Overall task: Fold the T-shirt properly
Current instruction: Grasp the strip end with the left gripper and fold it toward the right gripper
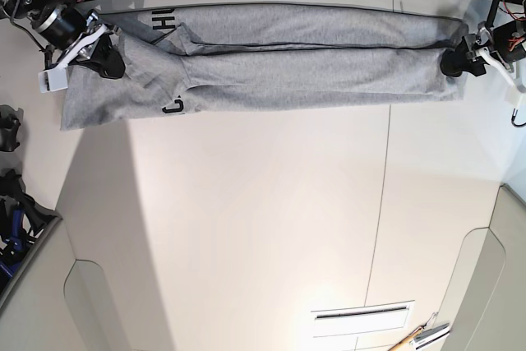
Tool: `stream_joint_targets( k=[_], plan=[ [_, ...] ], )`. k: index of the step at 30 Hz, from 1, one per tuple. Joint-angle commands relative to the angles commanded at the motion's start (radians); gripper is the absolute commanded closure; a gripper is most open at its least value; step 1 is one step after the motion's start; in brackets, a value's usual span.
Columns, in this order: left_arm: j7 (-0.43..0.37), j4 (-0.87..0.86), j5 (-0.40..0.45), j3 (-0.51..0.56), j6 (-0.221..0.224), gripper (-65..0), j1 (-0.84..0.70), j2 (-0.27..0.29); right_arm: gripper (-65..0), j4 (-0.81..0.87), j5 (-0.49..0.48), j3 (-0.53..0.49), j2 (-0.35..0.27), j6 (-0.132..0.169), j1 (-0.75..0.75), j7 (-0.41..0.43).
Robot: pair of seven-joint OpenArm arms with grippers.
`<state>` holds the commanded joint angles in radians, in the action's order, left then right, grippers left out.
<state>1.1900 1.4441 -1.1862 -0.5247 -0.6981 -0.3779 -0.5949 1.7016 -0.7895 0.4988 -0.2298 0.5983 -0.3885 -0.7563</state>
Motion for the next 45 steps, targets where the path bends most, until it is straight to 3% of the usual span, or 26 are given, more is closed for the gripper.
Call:
stream_joint_targets(
  k=[11,12,15,16,17,23,30,36,42,45],
  plan=[
    [0.026,0.000,-0.045,0.000,0.000,-44.7,-0.008,0.032,0.0,0.000,-0.048,0.000,0.000,0.000,0.000,-0.007],
    [0.026,0.000,-0.045,0.000,0.000,-38.3,-0.008,0.032,0.0,0.000,-0.048,0.000,0.000,0.000,0.000,-0.007],
    [0.026,0.000,-0.044,0.000,0.000,-8.0,-0.007,0.032,0.0,0.000,-0.048,0.000,0.000,0.000,0.000,-0.007],
    [0.025,0.000,-0.043,0.000,0.000,-1.6,-0.007,0.032,0.0,0.000,-0.048,0.000,0.000,0.000,0.000,-0.007],
    [0.025,0.000,-0.042,0.000,0.000,0.0,-0.007,0.032,0.0,0.000,-0.049,0.000,0.000,0.000,0.000,-0.007],
    [0.009,0.000,0.063,0.000,0.000,0.0,0.002,0.032,0.0,0.019,-0.132,0.025,-0.001,0.000,0.000,-0.019],
    [0.010,0.000,0.079,0.000,0.000,0.0,0.013,0.017,0.0,0.106,-0.150,0.119,0.000,0.000,0.000,-0.054],
    [-0.001,0.001,0.085,0.000,0.000,0.0,0.029,-0.044,0.0,0.109,-0.150,0.146,-0.001,0.000,0.000,-0.056],
    [-0.016,0.001,0.208,0.000,0.000,0.0,0.100,-0.077,0.0,0.109,-0.176,0.157,0.000,0.000,0.000,-0.056],
    [-0.019,0.003,0.237,0.000,0.000,0.0,0.109,-0.125,0.0,0.109,-0.178,0.171,0.000,0.001,0.000,-0.056]
  ],
)
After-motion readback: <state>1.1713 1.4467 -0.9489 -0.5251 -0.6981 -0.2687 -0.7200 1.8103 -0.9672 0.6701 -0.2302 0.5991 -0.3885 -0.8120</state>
